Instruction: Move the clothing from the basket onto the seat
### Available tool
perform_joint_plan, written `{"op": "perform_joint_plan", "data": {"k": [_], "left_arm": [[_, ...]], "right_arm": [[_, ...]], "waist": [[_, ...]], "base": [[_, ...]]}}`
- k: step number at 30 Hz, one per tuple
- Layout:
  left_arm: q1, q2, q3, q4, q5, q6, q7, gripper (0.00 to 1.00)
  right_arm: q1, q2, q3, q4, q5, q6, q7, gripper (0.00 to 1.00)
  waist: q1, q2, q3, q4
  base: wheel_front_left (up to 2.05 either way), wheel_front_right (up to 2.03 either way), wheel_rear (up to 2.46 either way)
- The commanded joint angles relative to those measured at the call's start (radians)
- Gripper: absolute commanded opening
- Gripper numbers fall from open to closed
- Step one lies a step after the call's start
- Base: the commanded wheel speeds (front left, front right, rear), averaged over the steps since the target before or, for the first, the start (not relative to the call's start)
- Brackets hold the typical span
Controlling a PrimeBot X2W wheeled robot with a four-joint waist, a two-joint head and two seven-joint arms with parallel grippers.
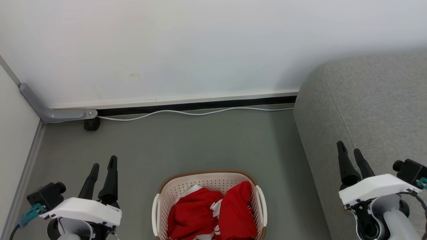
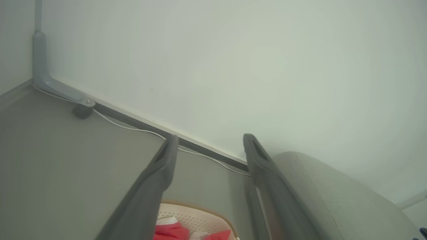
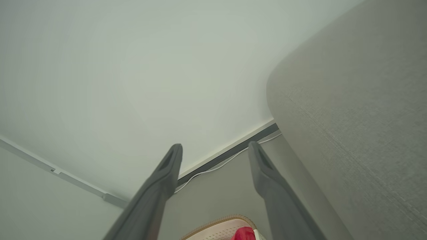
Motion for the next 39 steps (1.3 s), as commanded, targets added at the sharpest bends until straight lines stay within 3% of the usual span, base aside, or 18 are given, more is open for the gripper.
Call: {"op": "perform_joint_plan", "data": {"k": [1,39], "left_arm": [[-0.067,0.027,0.017,-0.02,0.043,-0.004,-0.017,1.0],[-0.137,0.045,0.088,0.048,0.465,-0.004,-0.128,1.0]], "right_arm": [[-0.057,-0.014,0.024,-0.015,-0.043,0.004,-0.02,1.0],[-0.167,-0.02,0.028,0.044,-0.512,0.004,-0.131,1.0]], "waist": [[-0.0001,-0.0001,0.0,0.0],[-0.0001,-0.0001,0.018,-0.008]], "base": [[0.0,0.0,0.0],[0.0,0.0,0.0]]}}
